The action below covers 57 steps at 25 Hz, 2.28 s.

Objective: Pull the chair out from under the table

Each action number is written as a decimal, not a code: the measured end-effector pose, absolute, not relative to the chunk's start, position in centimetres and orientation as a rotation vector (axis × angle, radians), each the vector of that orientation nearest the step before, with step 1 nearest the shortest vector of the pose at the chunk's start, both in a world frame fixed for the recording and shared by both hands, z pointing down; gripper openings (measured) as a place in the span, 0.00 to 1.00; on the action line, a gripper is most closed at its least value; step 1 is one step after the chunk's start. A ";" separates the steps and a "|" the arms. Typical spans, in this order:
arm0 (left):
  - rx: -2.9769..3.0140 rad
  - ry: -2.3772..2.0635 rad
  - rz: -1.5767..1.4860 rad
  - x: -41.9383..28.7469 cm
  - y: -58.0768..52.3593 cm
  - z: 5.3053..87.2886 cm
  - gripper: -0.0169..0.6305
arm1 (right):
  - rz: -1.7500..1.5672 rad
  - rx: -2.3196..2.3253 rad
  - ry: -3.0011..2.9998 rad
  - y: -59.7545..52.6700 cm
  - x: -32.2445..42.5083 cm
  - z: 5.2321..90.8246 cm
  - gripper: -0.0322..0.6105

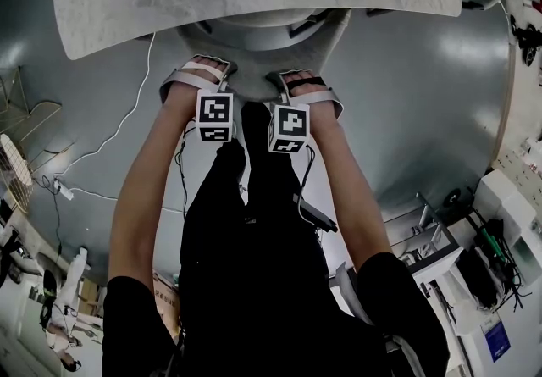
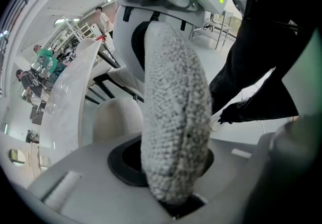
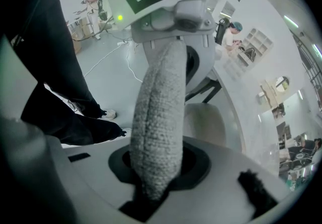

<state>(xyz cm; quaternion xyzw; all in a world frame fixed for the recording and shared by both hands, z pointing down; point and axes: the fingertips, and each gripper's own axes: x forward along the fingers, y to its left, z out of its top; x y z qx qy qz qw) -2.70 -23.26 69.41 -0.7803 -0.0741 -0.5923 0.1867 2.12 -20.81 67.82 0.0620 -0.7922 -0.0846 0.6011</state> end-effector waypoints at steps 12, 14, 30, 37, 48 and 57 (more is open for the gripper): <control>-2.197 -0.218 -1.669 -2.9 -21.1 69.4 0.18 | -0.190 0.135 -1.836 -18.8 2.0 67.7 0.18; -2.194 -0.221 -1.670 -2.9 -20.6 69.4 0.18 | -0.188 0.135 -1.836 -18.3 2.0 67.7 0.18; -2.194 -0.219 -1.682 -3.2 -17.0 69.4 0.17 | -0.188 0.116 -1.839 -14.7 1.7 67.6 0.18; -2.191 -0.230 -1.684 -3.8 -14.6 69.4 0.17 | -0.187 0.117 -1.842 -12.4 1.1 67.6 0.18; -2.180 -0.244 -1.680 -3.8 -12.1 69.5 0.17 | -0.171 0.126 -1.839 -9.7 1.1 67.6 0.17; -2.179 -0.267 -1.670 -5.1 -10.3 69.7 0.17 | -0.161 0.139 -1.835 -8.1 -0.2 67.6 0.17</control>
